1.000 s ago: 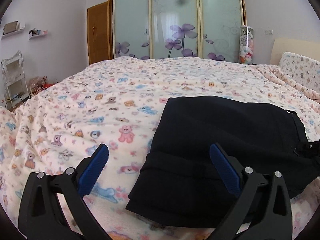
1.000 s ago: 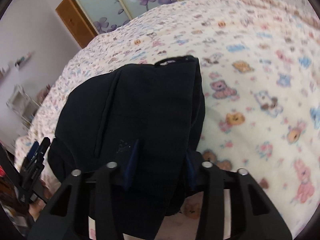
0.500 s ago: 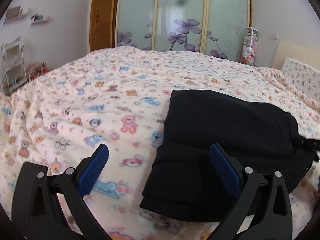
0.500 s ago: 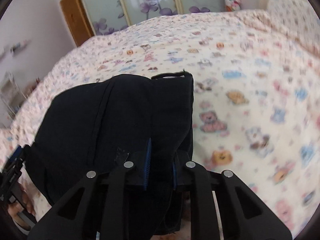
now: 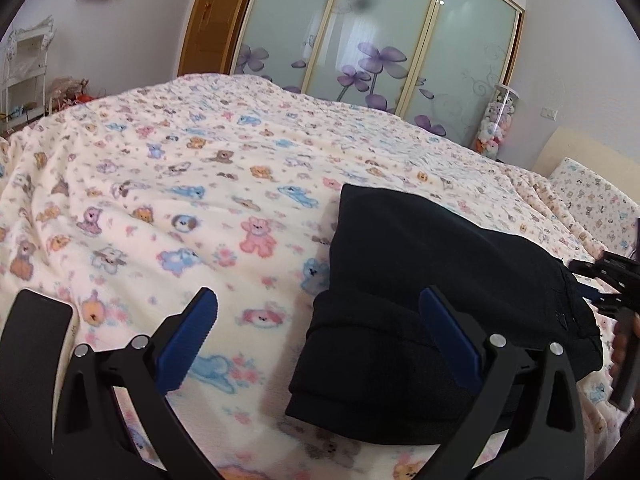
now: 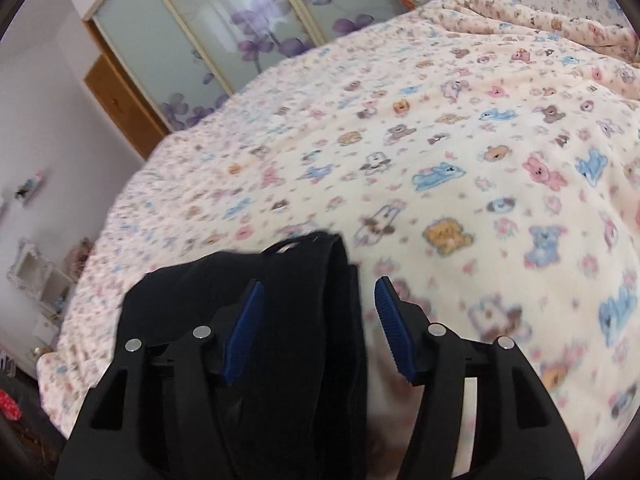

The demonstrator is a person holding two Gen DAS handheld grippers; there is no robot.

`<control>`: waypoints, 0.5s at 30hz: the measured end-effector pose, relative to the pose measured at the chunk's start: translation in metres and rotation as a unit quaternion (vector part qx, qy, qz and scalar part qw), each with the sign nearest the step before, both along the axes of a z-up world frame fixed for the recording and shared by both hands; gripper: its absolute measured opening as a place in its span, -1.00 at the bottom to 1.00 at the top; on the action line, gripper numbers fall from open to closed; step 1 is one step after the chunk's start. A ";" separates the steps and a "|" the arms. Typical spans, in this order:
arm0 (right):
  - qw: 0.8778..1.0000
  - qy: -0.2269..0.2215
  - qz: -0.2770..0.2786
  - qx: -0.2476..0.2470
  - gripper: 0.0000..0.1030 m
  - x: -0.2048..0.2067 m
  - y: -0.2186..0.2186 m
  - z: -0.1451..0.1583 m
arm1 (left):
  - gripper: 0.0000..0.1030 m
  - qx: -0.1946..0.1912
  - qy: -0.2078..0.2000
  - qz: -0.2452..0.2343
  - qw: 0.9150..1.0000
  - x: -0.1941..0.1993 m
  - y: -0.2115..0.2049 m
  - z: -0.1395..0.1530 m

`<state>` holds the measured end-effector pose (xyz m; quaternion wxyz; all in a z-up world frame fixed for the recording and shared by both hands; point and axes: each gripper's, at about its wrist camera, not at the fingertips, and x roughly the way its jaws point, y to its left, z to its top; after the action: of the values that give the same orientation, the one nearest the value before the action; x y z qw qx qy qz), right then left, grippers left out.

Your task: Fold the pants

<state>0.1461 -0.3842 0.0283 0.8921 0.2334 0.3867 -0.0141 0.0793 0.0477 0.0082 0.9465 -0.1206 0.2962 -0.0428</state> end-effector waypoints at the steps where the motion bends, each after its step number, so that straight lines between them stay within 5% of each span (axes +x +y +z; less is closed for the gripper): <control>1: 1.000 0.004 0.002 0.001 0.16 0.006 0.001 -0.004 | 0.97 -0.003 0.004 -0.001 1.000 0.001 0.000 -0.001; 3: 1.000 0.010 0.011 -0.004 0.06 0.015 0.006 -0.012 | 0.97 -0.010 0.013 -0.003 1.000 0.004 0.002 -0.004; 4: 0.999 0.007 0.029 -0.010 -0.39 0.017 0.011 -0.013 | 0.97 -0.015 0.017 -0.004 1.000 0.006 0.003 -0.005; 5: 0.998 0.001 0.039 -0.052 -0.52 0.018 0.020 -0.008 | 0.97 -0.020 0.020 -0.003 1.000 0.007 0.004 -0.006; 6: 0.995 -0.013 0.041 -0.087 -0.84 0.014 0.028 -0.001 | 0.97 -0.024 0.022 -0.003 0.999 0.007 0.005 -0.008; 11: 0.991 -0.077 0.035 -0.099 -0.89 0.018 0.031 0.026 | 0.97 -0.031 0.026 -0.004 0.999 0.008 0.005 -0.009; 15: 0.989 0.005 0.044 -0.142 -0.80 0.031 0.030 -0.012 | 0.97 -0.034 0.024 -0.006 0.999 0.008 0.006 -0.009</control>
<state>0.1775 -0.3538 0.0159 0.9140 0.0869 0.3951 -0.0307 0.0869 0.0533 -0.0011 0.9342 -0.1517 0.3181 -0.0554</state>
